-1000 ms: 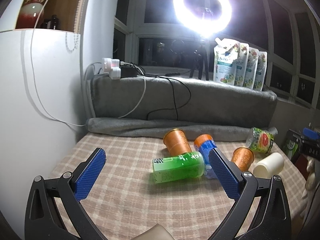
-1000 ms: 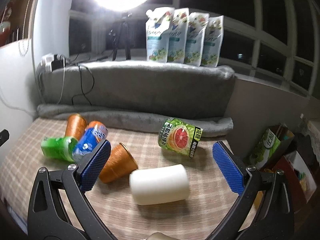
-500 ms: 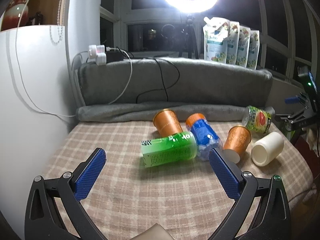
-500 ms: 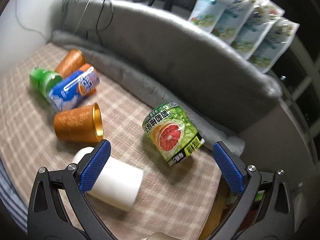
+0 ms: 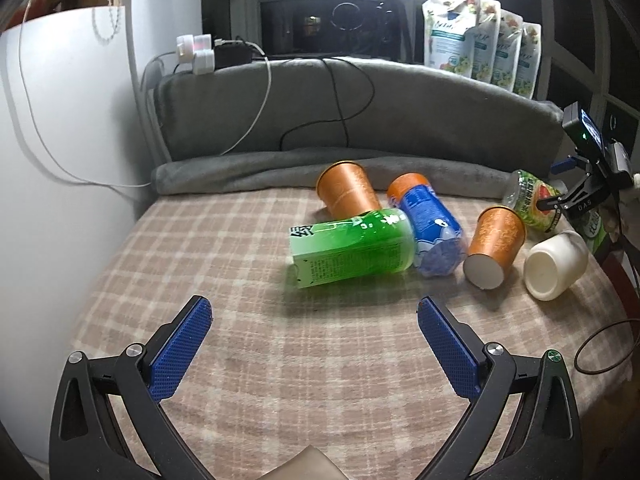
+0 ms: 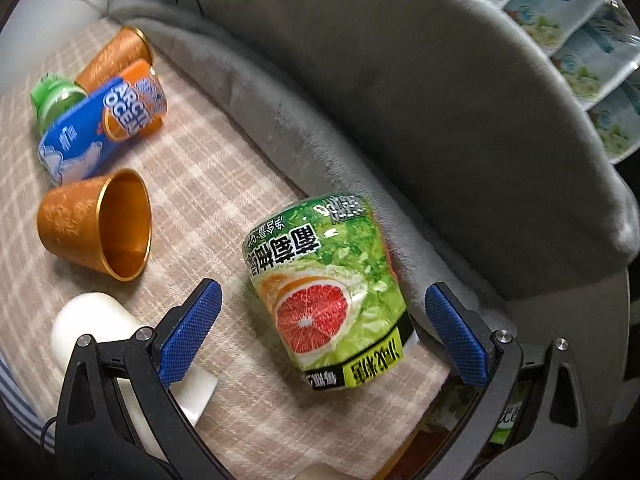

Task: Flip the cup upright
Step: 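Move the right gripper to the lying grapefruit juice cup and close on it, then lift the grapefruit cup with the right gripper and swing it toward the left gripper, then close the left gripper on the grapefruit cup while the right gripper releases it, then rotate the grapefruit cup upright with the left gripper, open end up, then lower the upright grapefruit cup onto the table with the left gripper, then open the left gripper and release the upright grapefruit cup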

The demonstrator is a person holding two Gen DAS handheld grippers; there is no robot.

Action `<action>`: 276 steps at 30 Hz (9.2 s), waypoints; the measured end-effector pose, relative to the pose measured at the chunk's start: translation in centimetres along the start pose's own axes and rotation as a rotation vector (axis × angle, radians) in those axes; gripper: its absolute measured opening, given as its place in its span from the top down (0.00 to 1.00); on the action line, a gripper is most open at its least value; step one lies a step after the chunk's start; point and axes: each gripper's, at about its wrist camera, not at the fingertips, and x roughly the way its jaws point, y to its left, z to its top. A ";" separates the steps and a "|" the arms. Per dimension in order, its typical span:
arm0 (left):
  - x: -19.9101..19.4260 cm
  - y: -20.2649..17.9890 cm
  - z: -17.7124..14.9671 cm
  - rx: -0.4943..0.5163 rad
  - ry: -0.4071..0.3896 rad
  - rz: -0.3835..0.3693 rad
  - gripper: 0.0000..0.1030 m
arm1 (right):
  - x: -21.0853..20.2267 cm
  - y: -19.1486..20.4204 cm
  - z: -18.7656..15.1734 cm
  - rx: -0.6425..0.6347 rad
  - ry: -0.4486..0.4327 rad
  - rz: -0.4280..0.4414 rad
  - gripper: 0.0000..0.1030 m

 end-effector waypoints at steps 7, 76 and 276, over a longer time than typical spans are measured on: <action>0.9 0.3 0.2 -0.016 0.028 0.009 0.01 | 3.1 1.2 1.4 -0.074 0.059 -0.006 0.00; -2.7 4.3 -0.7 0.053 -0.036 -0.005 0.01 | -4.3 29.4 3.9 -0.522 -0.208 0.339 0.09; 4.0 -3.9 0.5 0.249 0.016 -0.436 0.18 | -12.5 18.8 -8.5 0.716 -0.543 -0.023 0.06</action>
